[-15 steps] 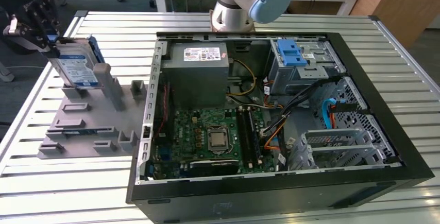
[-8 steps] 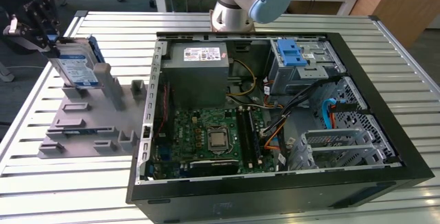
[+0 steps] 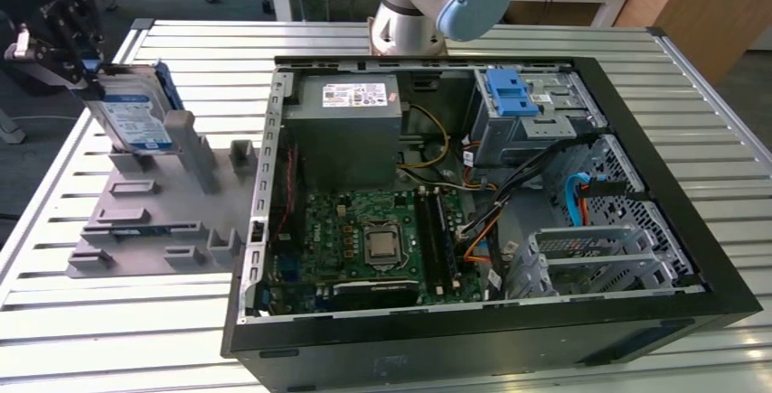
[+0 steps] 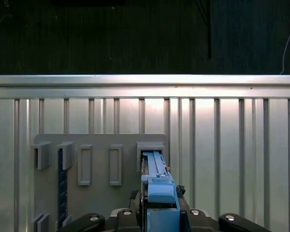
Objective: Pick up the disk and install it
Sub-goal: 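Pick up the disk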
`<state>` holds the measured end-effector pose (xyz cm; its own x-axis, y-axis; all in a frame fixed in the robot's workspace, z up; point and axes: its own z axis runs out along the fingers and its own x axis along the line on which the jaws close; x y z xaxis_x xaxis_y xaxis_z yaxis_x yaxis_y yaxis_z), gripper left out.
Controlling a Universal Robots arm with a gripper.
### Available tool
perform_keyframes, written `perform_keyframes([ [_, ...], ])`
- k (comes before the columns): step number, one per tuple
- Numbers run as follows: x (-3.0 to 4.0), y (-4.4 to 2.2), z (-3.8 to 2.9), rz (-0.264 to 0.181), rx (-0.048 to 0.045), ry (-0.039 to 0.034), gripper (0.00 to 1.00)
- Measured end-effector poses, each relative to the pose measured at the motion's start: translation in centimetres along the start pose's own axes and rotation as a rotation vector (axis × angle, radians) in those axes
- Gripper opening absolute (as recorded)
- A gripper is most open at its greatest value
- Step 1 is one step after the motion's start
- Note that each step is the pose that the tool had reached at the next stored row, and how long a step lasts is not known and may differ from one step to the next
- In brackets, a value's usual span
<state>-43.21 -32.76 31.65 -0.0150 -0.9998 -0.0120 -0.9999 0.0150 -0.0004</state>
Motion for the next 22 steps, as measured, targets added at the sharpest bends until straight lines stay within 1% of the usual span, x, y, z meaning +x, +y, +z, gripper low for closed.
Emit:
perform_keyframes([
  [12, -0.01, 0.0, -0.83, 0.0, 0.0, 0.0, 0.36],
  [22, -0.02, 0.0, -1.38, 0.0, 0.0, 0.0, 0.36],
])
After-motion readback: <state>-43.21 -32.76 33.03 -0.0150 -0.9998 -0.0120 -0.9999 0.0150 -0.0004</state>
